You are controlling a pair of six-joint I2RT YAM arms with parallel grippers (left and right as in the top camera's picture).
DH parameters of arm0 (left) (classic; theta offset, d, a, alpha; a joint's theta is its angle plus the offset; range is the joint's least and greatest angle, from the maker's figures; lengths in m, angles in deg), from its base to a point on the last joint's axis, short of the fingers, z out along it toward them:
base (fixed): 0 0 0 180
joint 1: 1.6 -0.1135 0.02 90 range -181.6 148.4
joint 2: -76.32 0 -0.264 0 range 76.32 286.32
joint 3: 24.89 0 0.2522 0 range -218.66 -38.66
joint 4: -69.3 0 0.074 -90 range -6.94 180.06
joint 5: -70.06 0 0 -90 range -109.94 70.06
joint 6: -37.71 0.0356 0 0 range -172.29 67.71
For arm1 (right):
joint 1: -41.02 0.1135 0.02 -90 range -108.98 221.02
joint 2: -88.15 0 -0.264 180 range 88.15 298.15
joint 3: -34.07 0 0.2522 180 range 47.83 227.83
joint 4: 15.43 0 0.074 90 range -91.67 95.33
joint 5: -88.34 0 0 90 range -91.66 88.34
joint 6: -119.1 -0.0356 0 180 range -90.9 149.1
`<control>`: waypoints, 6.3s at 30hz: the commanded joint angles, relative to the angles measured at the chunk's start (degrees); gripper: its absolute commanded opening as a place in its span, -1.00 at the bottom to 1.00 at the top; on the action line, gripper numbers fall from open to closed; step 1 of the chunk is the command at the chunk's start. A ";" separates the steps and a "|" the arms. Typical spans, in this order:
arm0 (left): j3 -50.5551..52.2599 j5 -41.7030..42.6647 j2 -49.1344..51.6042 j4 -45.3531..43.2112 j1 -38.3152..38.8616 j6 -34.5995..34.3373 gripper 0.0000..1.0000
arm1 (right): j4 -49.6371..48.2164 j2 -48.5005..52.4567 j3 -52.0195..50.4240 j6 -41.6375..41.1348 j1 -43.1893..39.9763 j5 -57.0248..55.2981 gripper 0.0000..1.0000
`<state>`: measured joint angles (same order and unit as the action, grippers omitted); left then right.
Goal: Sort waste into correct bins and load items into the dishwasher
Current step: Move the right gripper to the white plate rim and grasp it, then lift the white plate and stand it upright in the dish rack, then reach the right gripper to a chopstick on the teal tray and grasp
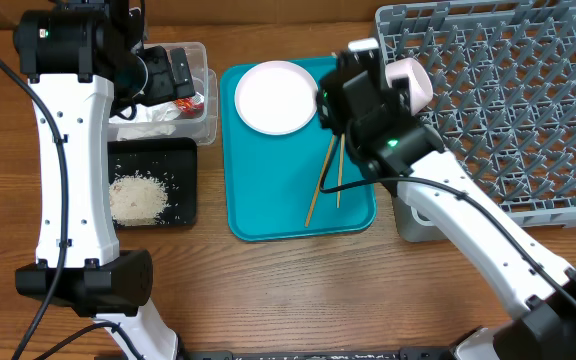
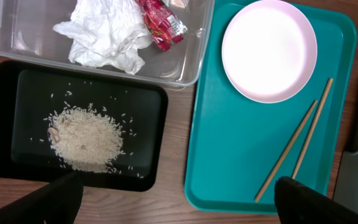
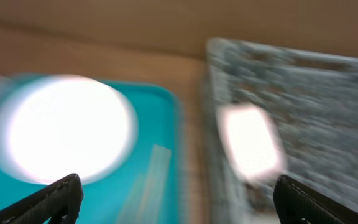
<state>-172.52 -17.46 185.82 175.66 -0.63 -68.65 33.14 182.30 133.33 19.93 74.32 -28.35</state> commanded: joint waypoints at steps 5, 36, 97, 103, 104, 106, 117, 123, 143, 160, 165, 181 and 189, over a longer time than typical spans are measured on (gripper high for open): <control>-0.48 -0.57 -1.18 -0.07 -0.31 0.50 1.00 | -8.31 0.96 1.18 -12.55 -0.44 24.65 0.84; -0.48 -0.57 -1.18 -0.07 -0.26 0.50 1.00 | -14.78 31.10 1.16 -38.75 -3.37 12.76 -0.06; -0.48 -0.57 -1.18 -0.07 -0.22 0.50 1.00 | 1.64 10.12 10.51 -5.75 -4.48 2.99 -0.92; -0.48 -0.57 -1.18 -0.07 -0.22 0.50 1.00 | 6.58 -0.07 10.49 4.50 -6.51 -16.52 -0.93; -0.48 -0.57 -1.18 -0.07 -0.22 0.50 1.00 | 6.71 -0.98 10.49 5.68 -7.04 -18.93 -0.92; -0.48 -0.57 -1.18 -0.07 -0.20 0.50 1.00 | 5.42 -1.95 10.49 10.99 -8.57 -21.73 -0.92; -0.48 -0.57 -1.18 -0.07 -0.22 0.50 1.00 | 2.16 1.84 10.47 30.23 -23.21 -21.42 -0.92; -0.48 -0.57 -1.18 -0.07 -0.22 0.50 1.00 | 0.09 7.17 10.45 36.68 -29.40 -16.81 -0.92; -0.48 -0.57 -1.18 -0.07 -0.22 0.50 1.00 | -2.99 17.09 10.36 35.74 -32.63 -7.34 -0.69; -0.48 -0.57 -1.18 -0.07 -0.22 0.50 1.00 | -1.64 7.67 11.02 20.48 -31.63 4.76 1.00; -0.48 -0.57 -1.18 -0.07 -0.22 0.50 1.00 | 0.48 1.16 11.02 8.90 -28.59 25.20 1.00; -0.48 -0.57 -1.18 -0.07 -0.20 0.50 1.00 | 12.15 7.91 6.71 -19.71 -12.07 37.70 0.55; -0.48 -0.57 -1.18 -0.07 -0.22 0.50 1.00 | 16.94 16.50 6.71 -34.73 -3.32 21.73 0.38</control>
<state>-172.52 -17.44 185.82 175.66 -0.63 -68.65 50.05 197.60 140.10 -6.91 69.54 1.98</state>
